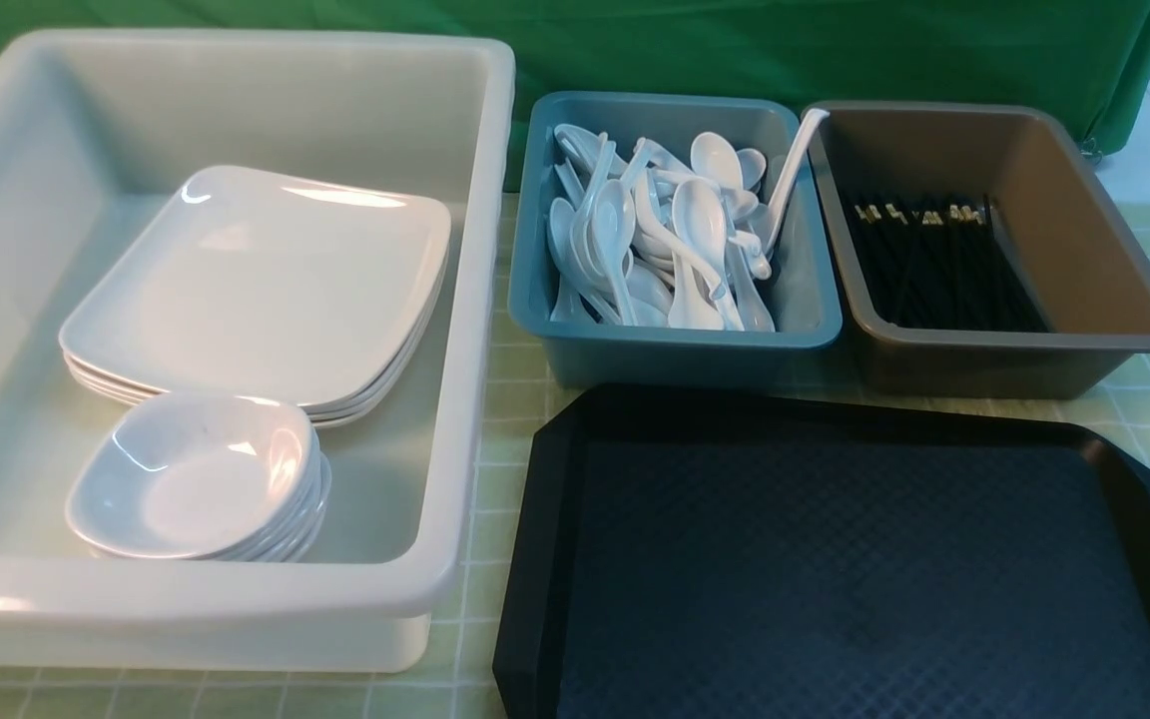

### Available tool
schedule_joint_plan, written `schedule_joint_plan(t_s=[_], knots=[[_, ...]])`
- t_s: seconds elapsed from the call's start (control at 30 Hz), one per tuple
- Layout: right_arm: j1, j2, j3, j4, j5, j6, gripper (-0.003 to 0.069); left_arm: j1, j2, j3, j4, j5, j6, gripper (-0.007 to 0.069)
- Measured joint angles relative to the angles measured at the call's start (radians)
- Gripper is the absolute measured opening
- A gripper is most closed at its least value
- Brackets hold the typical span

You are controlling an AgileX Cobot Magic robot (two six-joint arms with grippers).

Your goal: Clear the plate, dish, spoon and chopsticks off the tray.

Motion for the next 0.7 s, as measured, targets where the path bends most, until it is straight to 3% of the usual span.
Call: schedule_joint_plan(t_s=[0.7], knots=[[0.0, 0.0, 0.0, 0.001, 0.001, -0.025, 0.0242, 0.0, 0.0, 0.0, 0.0, -0.002, 0.0, 0.0]])
